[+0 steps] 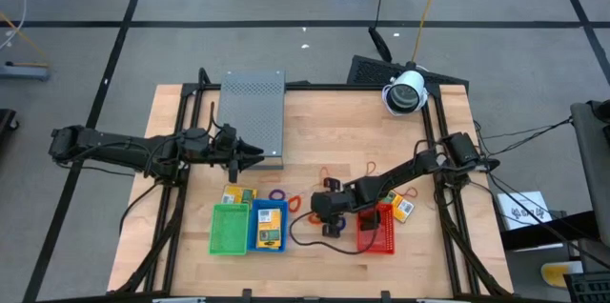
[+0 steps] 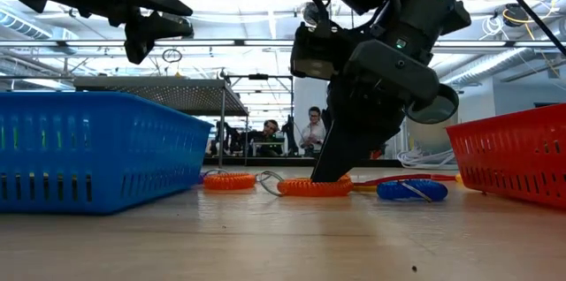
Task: Pick & Place Office Desk Supplies
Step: Put the orange spring rubberband into the green bin
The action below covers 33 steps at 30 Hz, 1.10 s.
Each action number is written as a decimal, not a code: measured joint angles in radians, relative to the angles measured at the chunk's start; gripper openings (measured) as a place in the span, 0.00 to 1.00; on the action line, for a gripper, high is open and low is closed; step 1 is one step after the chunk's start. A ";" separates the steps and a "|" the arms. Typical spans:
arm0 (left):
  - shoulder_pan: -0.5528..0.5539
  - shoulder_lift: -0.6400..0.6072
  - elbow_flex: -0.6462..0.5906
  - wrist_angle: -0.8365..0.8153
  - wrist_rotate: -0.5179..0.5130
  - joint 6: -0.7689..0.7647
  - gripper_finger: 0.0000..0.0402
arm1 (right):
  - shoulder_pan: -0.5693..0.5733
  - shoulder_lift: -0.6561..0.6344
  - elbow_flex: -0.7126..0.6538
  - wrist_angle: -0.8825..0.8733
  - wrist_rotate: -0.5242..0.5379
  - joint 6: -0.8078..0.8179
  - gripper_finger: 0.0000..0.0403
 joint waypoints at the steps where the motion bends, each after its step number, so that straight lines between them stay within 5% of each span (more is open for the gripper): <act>1: 0.000 0.000 0.000 0.000 0.000 0.000 0.36 | 0.006 0.000 -0.001 0.002 0.014 0.000 0.24; 9: 0.000 0.000 0.000 0.000 -0.001 -0.006 0.36 | 0.029 0.004 -0.004 0.065 0.051 0.104 0.03; 22: 0.000 0.000 0.000 0.011 0.010 -0.066 0.36 | 0.090 -0.041 -0.006 0.226 -0.024 0.293 0.01; 33: 0.000 0.000 0.000 0.088 0.042 -0.079 0.36 | 0.141 -0.231 -0.005 0.242 0.149 0.248 0.00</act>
